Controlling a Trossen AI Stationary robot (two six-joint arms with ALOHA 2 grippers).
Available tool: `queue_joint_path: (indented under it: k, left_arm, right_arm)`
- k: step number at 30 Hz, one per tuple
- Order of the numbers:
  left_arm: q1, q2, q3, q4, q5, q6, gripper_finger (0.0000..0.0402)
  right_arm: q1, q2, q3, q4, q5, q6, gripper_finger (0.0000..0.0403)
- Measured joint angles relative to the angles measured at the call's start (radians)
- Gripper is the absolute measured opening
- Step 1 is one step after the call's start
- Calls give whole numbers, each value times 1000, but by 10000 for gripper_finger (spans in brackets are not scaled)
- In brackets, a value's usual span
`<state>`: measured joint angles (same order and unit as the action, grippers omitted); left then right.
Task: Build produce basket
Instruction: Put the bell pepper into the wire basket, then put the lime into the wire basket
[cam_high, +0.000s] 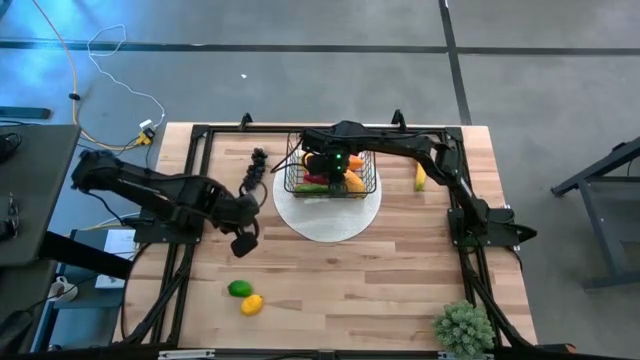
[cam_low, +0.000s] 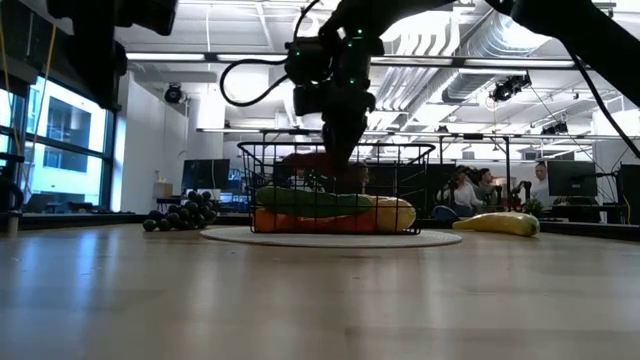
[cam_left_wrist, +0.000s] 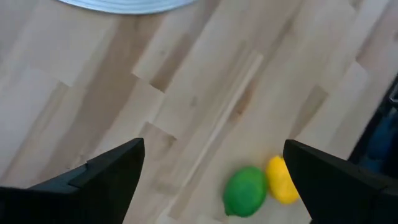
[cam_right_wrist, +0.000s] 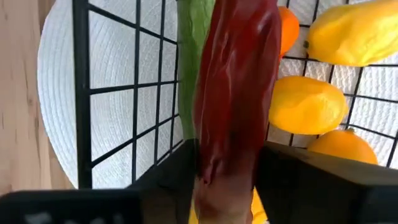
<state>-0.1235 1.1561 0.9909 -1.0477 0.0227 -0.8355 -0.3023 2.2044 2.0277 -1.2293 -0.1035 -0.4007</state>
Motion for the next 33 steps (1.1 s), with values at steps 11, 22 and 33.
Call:
queue_joint_path:
  k: [11, 22, 33]
  left_arm:
    - [-181, 0, 0, 1, -1, 10, 372]
    - [-341, 38, 1, 50, -64, 30, 372]
    - [-528, 223, 1, 115, -65, 123, 372]
  right_arm:
    - [4, -5, 19, -49, 2, 104, 211]
    - [8, -10, 261, -161, 47, 373, 213]
    - [44, -74, 307, -233, 121, 578, 213]
